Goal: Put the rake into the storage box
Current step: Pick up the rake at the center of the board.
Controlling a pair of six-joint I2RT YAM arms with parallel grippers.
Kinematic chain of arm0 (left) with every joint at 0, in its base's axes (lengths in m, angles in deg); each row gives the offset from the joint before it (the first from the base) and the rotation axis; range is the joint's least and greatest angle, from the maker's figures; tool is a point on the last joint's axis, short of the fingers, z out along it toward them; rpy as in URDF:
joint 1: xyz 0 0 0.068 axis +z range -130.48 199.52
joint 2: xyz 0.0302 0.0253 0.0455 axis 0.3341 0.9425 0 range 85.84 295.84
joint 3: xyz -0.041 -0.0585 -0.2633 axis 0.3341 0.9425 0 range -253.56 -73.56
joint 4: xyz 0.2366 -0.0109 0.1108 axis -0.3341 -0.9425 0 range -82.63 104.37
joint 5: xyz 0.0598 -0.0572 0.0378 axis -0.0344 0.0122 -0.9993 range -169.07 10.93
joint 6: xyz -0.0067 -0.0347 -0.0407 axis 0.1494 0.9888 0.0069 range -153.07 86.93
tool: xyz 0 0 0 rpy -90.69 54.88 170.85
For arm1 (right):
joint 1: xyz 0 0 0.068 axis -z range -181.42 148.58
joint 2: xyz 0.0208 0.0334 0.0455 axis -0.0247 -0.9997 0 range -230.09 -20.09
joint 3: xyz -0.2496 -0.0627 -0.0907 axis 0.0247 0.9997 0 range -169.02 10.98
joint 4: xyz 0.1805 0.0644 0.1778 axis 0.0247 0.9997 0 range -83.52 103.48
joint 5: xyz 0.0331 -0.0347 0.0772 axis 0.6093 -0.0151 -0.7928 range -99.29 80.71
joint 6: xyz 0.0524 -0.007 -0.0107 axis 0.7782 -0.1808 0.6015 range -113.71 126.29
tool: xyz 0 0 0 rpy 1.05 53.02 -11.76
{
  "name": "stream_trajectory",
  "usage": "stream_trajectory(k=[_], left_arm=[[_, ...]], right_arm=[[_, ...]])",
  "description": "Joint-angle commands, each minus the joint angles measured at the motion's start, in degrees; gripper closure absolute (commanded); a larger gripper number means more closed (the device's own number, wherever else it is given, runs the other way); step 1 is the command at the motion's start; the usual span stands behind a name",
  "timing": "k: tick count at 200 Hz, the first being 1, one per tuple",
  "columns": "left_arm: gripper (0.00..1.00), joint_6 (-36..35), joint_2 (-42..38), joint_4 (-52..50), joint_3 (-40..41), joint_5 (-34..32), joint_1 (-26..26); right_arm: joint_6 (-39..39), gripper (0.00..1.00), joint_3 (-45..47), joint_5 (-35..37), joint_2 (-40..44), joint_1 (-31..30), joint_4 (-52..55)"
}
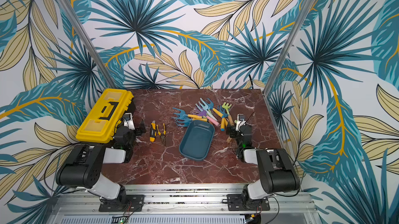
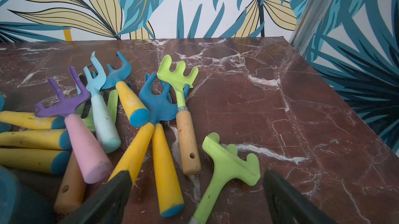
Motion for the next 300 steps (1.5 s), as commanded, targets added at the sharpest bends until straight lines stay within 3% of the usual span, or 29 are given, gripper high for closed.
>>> stream_trajectory(k=[1, 130, 147, 184, 211, 234, 253, 280, 300], left_arm=[[0.00, -0.05, 0.10, 0.36, 0.58, 0.32, 0.35], [0.00, -0.45, -0.03, 1.20, 1.02, 0.20, 0.00], [0.00, -2.09, -2.98, 3.34, 3.07, -3.58, -2.28], [0.00, -5.35, -14.18, 3.07, 7.28, -9.34, -6.43], [0.00, 0.96, -22.71, -11.17, 3.07, -11.32, -7.14], [0.00, 9.70, -27.59, -27.92, -3.71, -7.09, -7.16], [0.00, 17.48, -29.39, -38.58, -8.06, -1.71, -7.22], [0.00, 26.11, -29.47, -42.51, -9.44, 7.43, -7.23], [0.00, 25.29, -29.02, -44.34, -9.75, 15.73, -7.16]], right_arm=[[0.03, 0.01, -0.55, 0.49, 0.39, 0.06, 0.85], [-0.04, 0.01, -0.47, 0.59, 0.51, 0.04, 0.72], [-0.22, 0.01, 0.73, 1.18, 2.51, -0.02, -0.52], [4.45, 0.01, -2.31, 4.05, 16.26, -0.02, 19.12], [12.38, 0.01, -5.69, 4.97, 22.60, -0.02, 31.11], [19.20, 0.01, -12.54, 7.89, 24.96, -0.03, 49.21], [23.05, 0.01, -14.57, 11.74, 24.81, 0.02, 55.24], [29.37, 0.01, -15.62, 11.15, 24.70, 0.06, 60.07], [31.05, 0.01, -18.50, 7.55, 21.96, 0.12, 63.22]])
